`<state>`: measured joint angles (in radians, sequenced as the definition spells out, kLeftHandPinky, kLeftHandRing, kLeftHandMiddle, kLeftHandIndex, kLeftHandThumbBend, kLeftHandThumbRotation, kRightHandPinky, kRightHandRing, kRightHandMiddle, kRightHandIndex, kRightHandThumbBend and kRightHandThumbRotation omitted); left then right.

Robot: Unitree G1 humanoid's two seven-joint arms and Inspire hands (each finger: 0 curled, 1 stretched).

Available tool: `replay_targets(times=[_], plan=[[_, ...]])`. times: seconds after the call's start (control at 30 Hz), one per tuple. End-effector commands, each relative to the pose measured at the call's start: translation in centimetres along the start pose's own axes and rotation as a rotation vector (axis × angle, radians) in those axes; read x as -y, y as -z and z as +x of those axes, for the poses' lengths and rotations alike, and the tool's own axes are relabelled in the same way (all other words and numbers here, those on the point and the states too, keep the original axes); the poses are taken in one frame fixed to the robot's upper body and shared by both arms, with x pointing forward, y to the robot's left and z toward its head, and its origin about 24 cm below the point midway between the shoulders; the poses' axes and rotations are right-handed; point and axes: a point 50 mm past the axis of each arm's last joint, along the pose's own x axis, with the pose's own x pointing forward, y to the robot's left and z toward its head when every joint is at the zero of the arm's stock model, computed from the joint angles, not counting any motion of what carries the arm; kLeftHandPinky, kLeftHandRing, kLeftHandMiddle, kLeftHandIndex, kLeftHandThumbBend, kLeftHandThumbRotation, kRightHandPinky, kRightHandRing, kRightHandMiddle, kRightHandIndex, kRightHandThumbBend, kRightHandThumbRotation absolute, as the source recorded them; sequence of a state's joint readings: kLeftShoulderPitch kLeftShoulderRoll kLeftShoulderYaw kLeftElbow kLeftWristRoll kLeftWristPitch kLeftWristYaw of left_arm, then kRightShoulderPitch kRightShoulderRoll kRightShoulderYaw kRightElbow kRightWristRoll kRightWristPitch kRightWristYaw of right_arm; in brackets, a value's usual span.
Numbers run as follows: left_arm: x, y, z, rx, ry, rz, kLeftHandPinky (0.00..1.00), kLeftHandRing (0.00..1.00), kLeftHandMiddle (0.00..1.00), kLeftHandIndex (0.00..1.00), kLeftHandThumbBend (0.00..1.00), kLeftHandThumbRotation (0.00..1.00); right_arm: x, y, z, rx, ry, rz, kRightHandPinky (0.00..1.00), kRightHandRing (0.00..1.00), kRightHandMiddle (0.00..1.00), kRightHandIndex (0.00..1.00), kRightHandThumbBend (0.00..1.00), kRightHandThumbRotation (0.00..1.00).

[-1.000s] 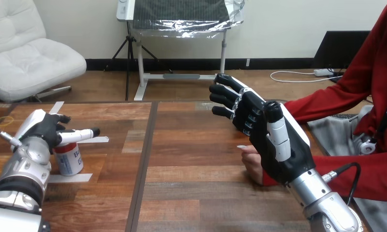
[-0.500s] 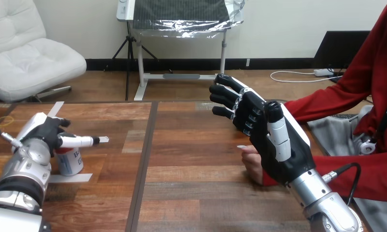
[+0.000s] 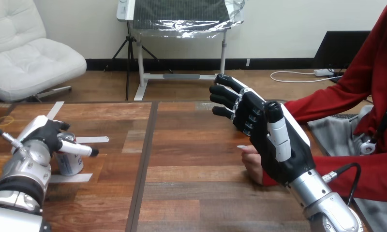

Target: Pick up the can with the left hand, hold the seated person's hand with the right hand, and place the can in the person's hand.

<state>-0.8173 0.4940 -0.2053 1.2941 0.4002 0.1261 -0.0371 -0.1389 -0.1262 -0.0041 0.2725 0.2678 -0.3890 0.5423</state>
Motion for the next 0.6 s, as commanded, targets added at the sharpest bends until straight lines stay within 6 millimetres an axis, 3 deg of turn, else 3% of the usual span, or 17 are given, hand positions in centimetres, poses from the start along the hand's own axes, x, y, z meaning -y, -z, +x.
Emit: replay_targets(times=[0.0,0.57], plan=[[-2.58,-3.08,-0.15,0.066,-0.060,0.030,0.76,0.89,0.92,0.89,0.86,0.15,0.37,-1.69,0.77,0.068,-0.002,-0.036,0.87,0.89,0.88,0.90,0.91,1.00],[-2.73,-3.41,-0.19,0.063,-0.036,0.098,0.74,0.89,0.92,0.88,0.87,0.02,0.41,-1.74,0.74,0.068,0.002,-0.034,0.87,0.89,0.88,0.89,0.91,1.00]])
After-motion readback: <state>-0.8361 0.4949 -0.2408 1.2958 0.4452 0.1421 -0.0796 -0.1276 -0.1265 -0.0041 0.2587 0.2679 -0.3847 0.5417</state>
